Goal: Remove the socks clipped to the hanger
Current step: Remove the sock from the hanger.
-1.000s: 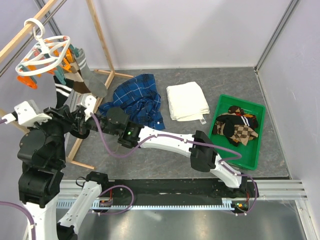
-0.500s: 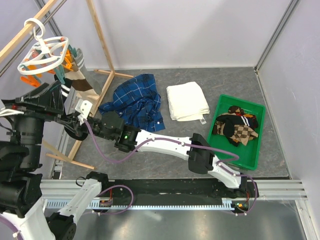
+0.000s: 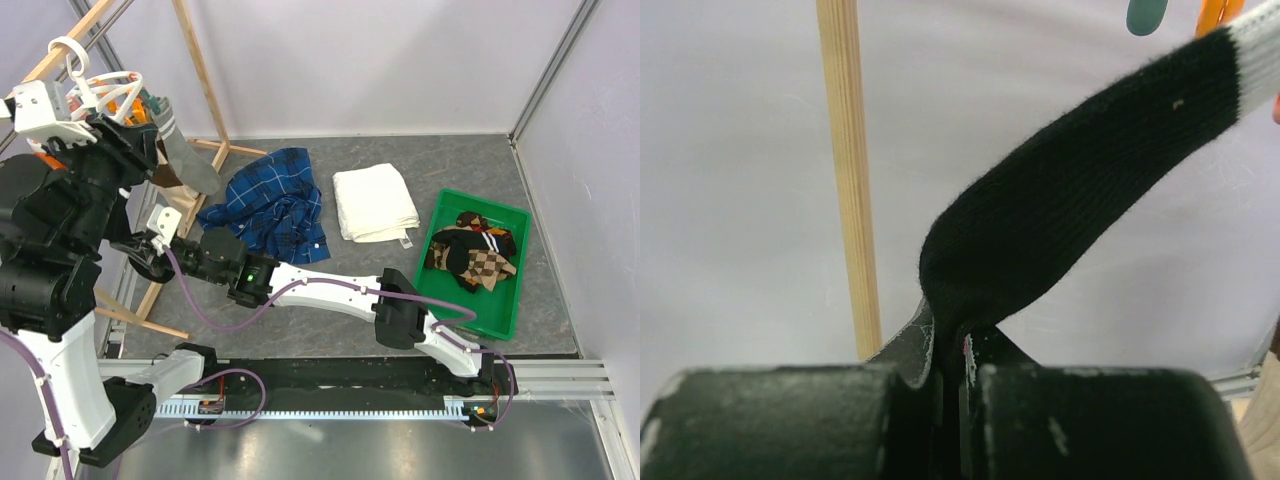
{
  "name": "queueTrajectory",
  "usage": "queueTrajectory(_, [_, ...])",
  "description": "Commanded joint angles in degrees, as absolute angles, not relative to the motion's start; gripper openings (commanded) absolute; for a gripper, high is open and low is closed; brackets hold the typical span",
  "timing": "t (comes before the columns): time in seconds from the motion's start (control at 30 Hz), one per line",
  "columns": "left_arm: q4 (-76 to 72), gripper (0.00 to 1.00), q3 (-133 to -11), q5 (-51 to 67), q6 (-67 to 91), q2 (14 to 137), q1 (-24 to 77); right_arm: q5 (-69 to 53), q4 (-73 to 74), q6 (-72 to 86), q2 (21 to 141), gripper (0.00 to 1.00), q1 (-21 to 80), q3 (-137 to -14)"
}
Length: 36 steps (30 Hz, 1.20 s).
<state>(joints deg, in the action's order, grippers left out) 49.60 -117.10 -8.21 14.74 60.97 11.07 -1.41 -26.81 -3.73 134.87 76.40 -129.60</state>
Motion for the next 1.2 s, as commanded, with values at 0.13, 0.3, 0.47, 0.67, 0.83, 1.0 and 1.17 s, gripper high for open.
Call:
queueTrajectory(0.13, [56.95, 0.5, -119.27, -18.89, 9.06, 61.0, 11.16, 4.47, -25.58, -10.8, 136.84, 0.0, 77.17, -133.24])
queueTrajectory(0.3, [57.83, 0.5, -119.09, -22.67, 7.12, 62.05, 11.16, 5.36, -24.87, -12.48, 137.81, 0.0, 77.34, -134.21])
queueTrajectory(0.47, [58.1, 0.53, -119.09, -22.94, 6.15, 63.63, 11.16, 5.45, -24.7, -12.83, 138.6, 0.0, 77.43, -134.74])
queueTrajectory(0.67, [58.97, 0.54, -120.41, -24.69, 5.01, 65.47, 11.16, 5.1, -24.26, -13.88, 138.78, 0.0, 77.52, -134.56])
queueTrajectory(0.83, [59.94, 0.55, -121.02, -26.9, 4.92, 65.21, 11.16, 4.92, -24.52, -14.33, 139.13, 0.0, 77.61, -134.38])
queueTrajectory(1.0, [62.31, 0.55, -125.5, -28.2, 5.01, 64.87, 11.16, 5.1, -24.17, -14.76, 139.66, 0.0, 77.61, -135.0])
queueTrajectory(1.17, [62.75, 0.55, -124.98, -30.06, 4.83, 62.76, 11.16, 5.19, -23.82, -14.85, 140.18, 0.0, 77.61, -135.26])
